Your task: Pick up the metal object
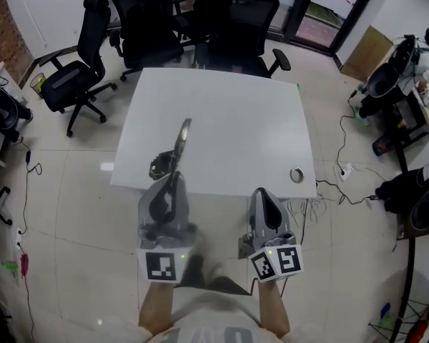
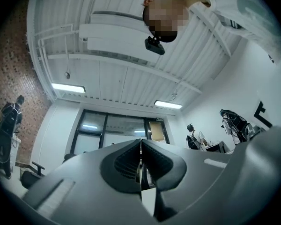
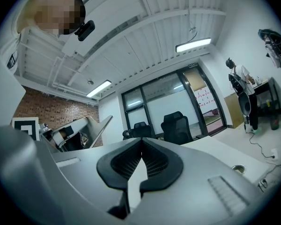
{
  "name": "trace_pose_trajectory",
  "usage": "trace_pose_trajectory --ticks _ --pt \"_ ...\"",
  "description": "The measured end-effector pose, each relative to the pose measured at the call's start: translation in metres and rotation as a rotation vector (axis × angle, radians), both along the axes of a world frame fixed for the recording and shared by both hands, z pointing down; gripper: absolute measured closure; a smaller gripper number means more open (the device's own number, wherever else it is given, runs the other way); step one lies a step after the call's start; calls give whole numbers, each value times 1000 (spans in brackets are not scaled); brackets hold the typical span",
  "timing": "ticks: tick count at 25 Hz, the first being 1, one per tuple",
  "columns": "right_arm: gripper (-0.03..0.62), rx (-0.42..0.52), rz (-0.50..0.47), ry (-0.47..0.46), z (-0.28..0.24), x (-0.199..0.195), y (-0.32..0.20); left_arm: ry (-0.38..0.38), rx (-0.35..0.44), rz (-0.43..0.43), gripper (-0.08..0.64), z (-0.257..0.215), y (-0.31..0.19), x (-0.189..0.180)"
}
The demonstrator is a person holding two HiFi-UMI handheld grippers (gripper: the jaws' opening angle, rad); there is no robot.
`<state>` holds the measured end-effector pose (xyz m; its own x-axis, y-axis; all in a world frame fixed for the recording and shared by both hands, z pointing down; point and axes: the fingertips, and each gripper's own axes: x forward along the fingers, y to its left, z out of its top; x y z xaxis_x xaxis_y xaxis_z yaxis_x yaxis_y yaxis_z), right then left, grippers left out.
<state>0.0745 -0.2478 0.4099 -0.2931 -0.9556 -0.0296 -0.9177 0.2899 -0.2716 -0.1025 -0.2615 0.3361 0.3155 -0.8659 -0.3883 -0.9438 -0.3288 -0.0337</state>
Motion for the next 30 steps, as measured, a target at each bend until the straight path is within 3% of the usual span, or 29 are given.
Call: trace_pose_trajectory --ticks 4,7,11,15,23,30 --pt "581 52 4 -43 -6 6 66 17 163 -14 554 -34 88 -2" --pt "581 107 -17 -46 -19 12 119 18 217 26 554 -48 155 13" --pt "581 146 -68 0 -38 5 219 48 170 46 554 -47 253 22" --pt "581 146 -83 9 -49 3 294 19 170 49 554 -57 324 25" --pt "581 149 -39 -25 -60 -1 375 -12 183 76 554 -70 399 17" --pt "581 119 -99 -59 -66 -24 438 17 125 91 554 -70 457 3"
